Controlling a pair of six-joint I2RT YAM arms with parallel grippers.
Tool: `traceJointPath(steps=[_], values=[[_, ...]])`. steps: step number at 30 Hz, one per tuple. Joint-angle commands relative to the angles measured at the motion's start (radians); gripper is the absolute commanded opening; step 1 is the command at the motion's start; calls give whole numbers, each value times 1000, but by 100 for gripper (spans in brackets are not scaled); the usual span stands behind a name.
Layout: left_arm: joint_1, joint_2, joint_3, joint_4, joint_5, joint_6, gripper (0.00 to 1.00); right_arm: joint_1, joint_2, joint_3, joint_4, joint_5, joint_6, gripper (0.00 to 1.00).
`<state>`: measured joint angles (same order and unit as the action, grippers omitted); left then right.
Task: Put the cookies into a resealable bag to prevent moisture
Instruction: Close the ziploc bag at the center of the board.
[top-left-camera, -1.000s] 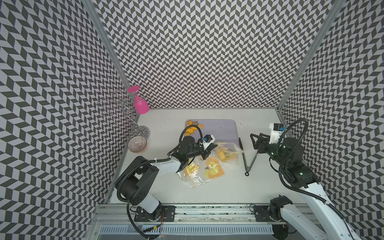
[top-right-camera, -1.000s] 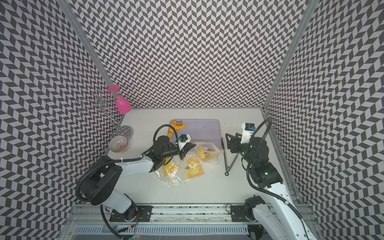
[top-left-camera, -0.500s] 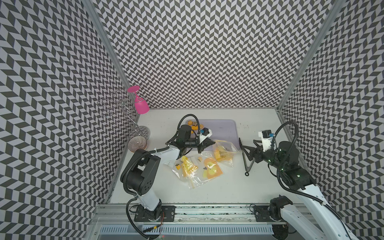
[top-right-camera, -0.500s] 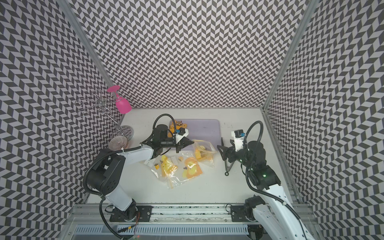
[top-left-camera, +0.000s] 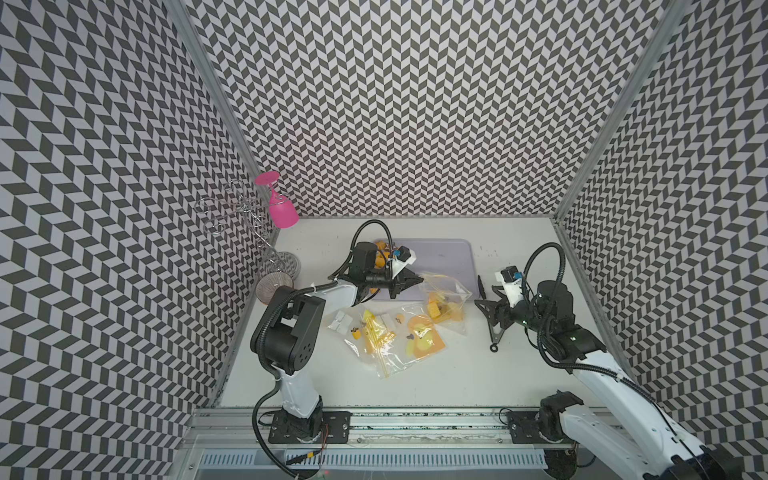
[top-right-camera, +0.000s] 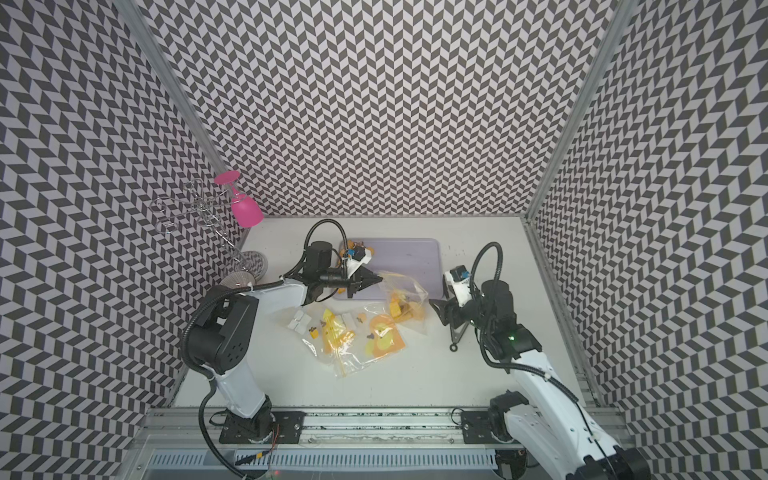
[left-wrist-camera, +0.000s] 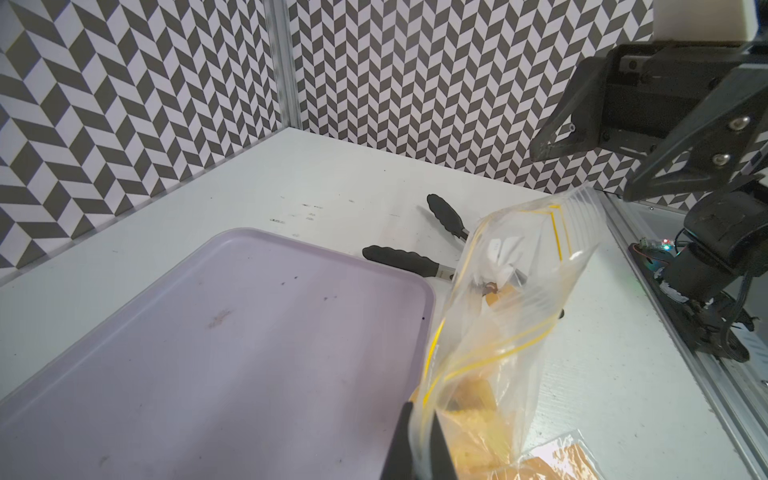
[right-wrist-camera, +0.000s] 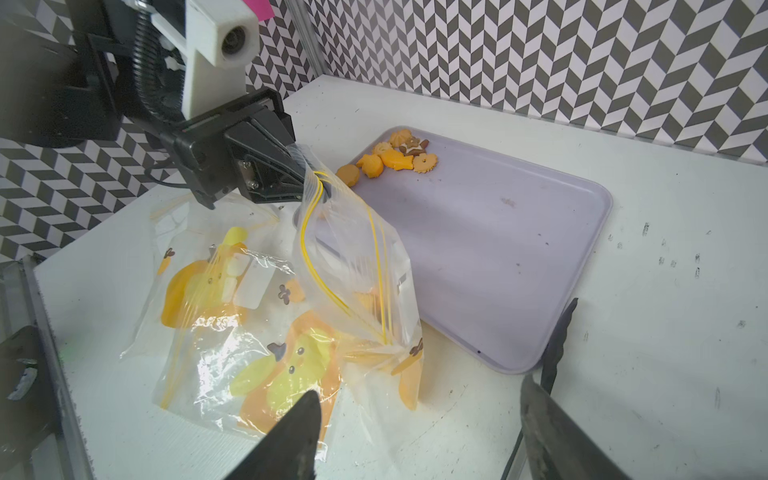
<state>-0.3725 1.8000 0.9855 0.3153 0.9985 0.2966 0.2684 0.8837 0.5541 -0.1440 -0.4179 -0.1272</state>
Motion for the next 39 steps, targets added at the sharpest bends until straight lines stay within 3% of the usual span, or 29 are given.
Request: traceJointPath(steps=[1, 8, 16, 31, 36, 39], values=[[14, 19, 27, -29, 58, -14, 0, 28, 27, 19, 80, 19, -91, 77], [16, 42, 41, -32, 71, -24, 0, 143, 89, -29, 199, 145, -103, 77], [19, 41, 41, -39, 75, -18, 0, 149, 255, 34, 260, 181, -145, 68], [24, 41, 39, -38, 71, -16, 0, 149, 251, 54, 235, 78, -158, 22], [25, 38, 37, -39, 75, -17, 0, 148, 215, 55, 208, 67, -146, 1], [27, 29, 32, -39, 74, -15, 0, 147, 180, 59, 181, 66, -132, 0]])
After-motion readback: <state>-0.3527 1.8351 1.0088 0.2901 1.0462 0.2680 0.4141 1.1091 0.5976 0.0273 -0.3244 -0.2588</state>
